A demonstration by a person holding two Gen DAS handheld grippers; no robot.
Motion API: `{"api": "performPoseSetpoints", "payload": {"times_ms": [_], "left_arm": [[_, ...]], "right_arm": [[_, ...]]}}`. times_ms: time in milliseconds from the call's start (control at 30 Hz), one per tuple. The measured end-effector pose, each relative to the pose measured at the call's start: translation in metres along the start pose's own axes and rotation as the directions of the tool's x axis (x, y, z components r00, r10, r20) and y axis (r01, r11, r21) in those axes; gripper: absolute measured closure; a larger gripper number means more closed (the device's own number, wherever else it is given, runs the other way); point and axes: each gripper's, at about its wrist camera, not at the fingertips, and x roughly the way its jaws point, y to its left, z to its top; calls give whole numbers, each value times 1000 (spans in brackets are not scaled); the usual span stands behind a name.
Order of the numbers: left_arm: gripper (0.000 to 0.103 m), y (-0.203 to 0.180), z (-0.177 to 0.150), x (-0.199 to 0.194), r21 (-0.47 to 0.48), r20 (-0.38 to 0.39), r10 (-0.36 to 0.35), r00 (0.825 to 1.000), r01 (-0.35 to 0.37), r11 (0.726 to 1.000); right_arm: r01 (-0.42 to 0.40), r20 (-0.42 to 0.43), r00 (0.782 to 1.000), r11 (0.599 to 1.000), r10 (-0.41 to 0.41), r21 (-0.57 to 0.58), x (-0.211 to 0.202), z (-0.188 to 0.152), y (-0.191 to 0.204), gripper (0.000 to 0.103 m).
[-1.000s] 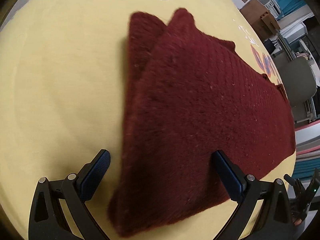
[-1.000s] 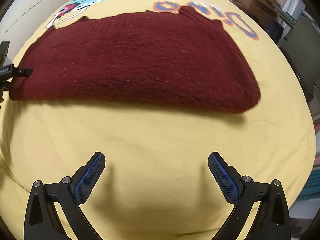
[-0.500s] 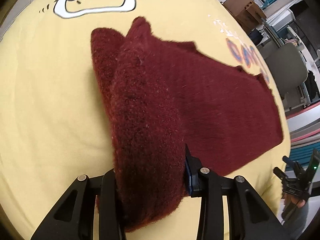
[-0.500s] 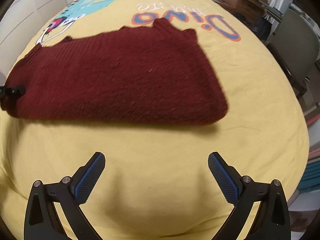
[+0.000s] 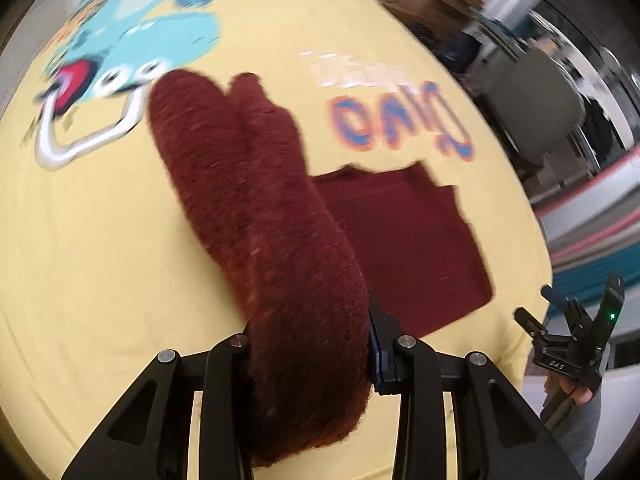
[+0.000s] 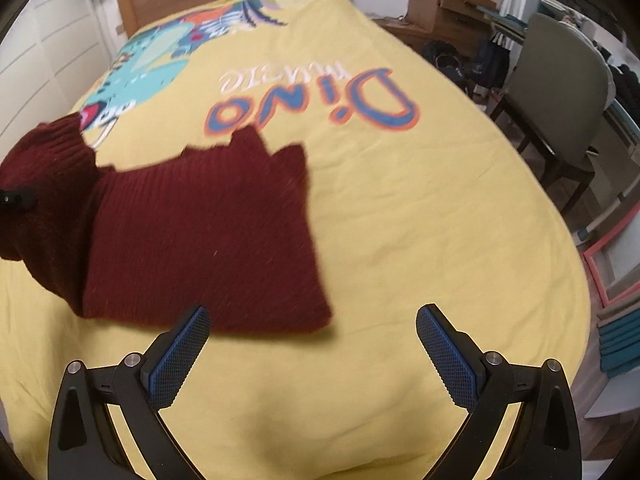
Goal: Fold small clothes
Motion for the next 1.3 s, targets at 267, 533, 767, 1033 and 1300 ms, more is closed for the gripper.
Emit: {"api": "performPoseSetpoints", "payload": {"times_ms": [267, 533, 767, 1033, 1300], "left_arm": [[75, -97, 22, 83, 54, -84, -27, 996, 31, 998], [72, -122, 10, 131, 56, -124, 82, 989, -75, 996], [29, -137, 9, 119, 93, -104, 112, 988, -102, 990], [2, -128, 14, 75, 72, -45, 91, 995, -88, 994], [1, -82, 7, 31, 40, 45, 158, 986, -160, 986]], "right_arm": [[34, 2, 999, 999, -34, 18, -4, 5, -29, 0], [27, -86, 996, 998, -23, 52, 22, -18, -44, 0], [25, -114, 993, 996, -15, 88, 31, -26, -52, 0], [-5, -111, 994, 997, 14, 80, 24, -18, -49, 0], [-85, -95, 991, 994, 91, 71, 8, 19, -27, 0]]}}
